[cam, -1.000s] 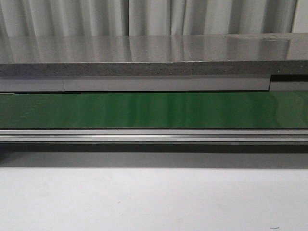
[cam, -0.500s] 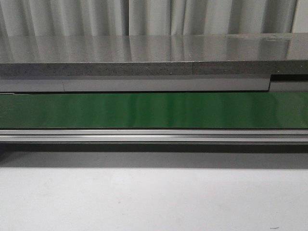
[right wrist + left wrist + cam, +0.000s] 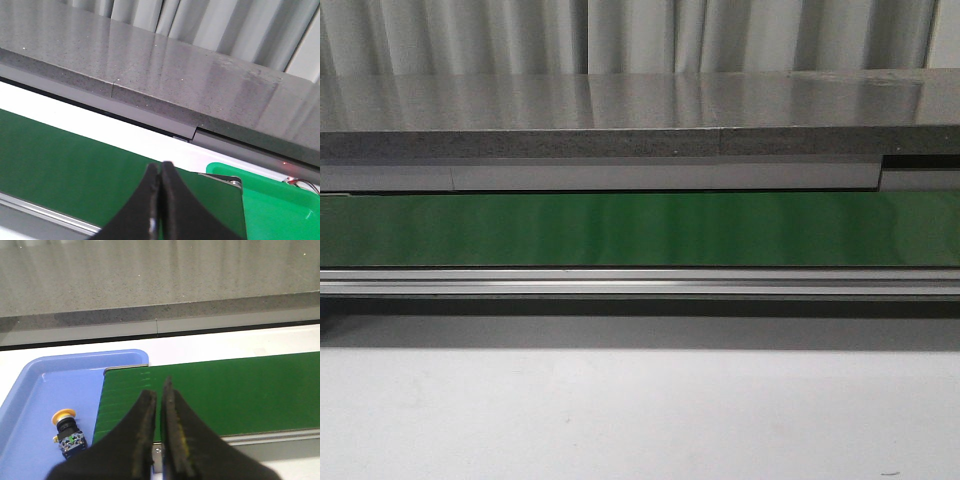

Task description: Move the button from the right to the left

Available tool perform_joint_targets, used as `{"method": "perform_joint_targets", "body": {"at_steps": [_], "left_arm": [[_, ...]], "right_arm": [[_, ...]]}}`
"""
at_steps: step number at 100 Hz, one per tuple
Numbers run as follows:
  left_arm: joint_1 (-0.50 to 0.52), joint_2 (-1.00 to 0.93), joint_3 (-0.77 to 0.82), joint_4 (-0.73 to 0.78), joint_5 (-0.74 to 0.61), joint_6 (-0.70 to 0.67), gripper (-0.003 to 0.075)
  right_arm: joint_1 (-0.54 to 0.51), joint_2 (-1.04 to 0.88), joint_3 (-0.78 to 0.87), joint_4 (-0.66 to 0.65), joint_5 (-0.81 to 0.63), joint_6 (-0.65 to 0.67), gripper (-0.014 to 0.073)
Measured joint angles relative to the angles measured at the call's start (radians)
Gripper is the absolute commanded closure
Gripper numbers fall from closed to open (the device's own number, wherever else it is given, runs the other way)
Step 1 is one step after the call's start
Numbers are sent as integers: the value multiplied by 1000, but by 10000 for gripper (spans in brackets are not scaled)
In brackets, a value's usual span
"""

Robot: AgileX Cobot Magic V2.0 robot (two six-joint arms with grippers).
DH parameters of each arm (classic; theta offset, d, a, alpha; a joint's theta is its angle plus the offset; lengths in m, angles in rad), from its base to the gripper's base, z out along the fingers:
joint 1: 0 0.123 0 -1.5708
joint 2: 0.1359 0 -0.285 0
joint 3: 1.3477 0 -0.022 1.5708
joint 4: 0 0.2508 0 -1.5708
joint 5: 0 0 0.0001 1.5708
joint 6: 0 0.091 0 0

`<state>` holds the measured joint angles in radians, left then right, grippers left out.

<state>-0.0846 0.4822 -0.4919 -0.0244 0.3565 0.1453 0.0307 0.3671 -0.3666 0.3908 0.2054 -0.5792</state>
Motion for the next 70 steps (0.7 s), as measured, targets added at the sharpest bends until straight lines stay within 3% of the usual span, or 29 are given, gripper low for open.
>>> {"method": "perform_joint_targets", "body": {"at_steps": [25, 70], "left_arm": [[0, -30, 52, 0, -77, -27, 715], [-57, -343, 410, 24, -299, -80, 715]], "right_arm": [[0, 0, 0, 0, 0, 0, 652], [0, 0, 0, 0, 0, 0, 652]]}}
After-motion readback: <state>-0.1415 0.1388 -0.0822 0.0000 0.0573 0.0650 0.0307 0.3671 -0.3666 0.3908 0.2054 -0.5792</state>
